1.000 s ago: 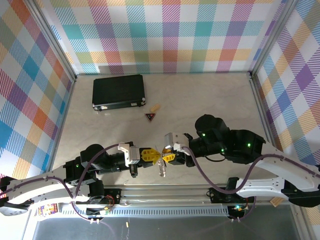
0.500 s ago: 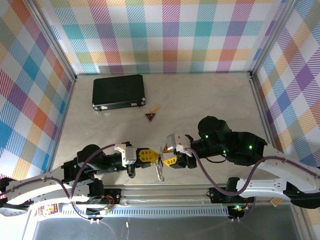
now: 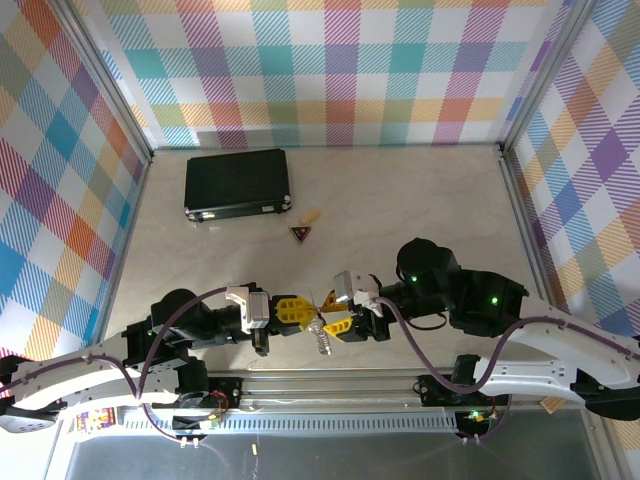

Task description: Put the keys on the keyring

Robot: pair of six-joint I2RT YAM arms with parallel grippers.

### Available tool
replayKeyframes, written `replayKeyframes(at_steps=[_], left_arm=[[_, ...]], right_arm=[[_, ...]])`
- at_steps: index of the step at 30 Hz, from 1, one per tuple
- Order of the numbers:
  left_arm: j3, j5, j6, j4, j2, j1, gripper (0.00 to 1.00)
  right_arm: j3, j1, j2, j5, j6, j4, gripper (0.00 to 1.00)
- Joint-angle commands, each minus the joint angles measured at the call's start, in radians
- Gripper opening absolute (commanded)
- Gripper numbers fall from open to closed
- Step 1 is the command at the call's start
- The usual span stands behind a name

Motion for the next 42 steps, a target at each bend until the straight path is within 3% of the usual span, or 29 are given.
replayKeyframes(at_steps=[1, 16, 30, 42], left_arm=[[-0.006, 0.027, -0.017, 0.08, -0.015, 0.002, 0.0], [-0.022, 0.028, -0.027, 0.1, -0.03, 0.003, 0.0], [-0.034, 0.002, -0.028, 0.086, -0.065, 0.002, 0.0], [-0.047, -0.053, -0.027, 0.049, -0.091, 0.002, 0.0]], right_arm=[[-0.02, 0.004, 0.0, -0.033, 0.026, 0.065, 0.34], [-0.068, 0.004, 0.012, -0.045, 0.056, 0.14, 0.3], [-0.071, 0.004, -0.016, 0.034, 0.027, 0.119, 0.04], [-0.069, 0.004, -0.065, 0.149, -0.028, 0.1, 0.0]])
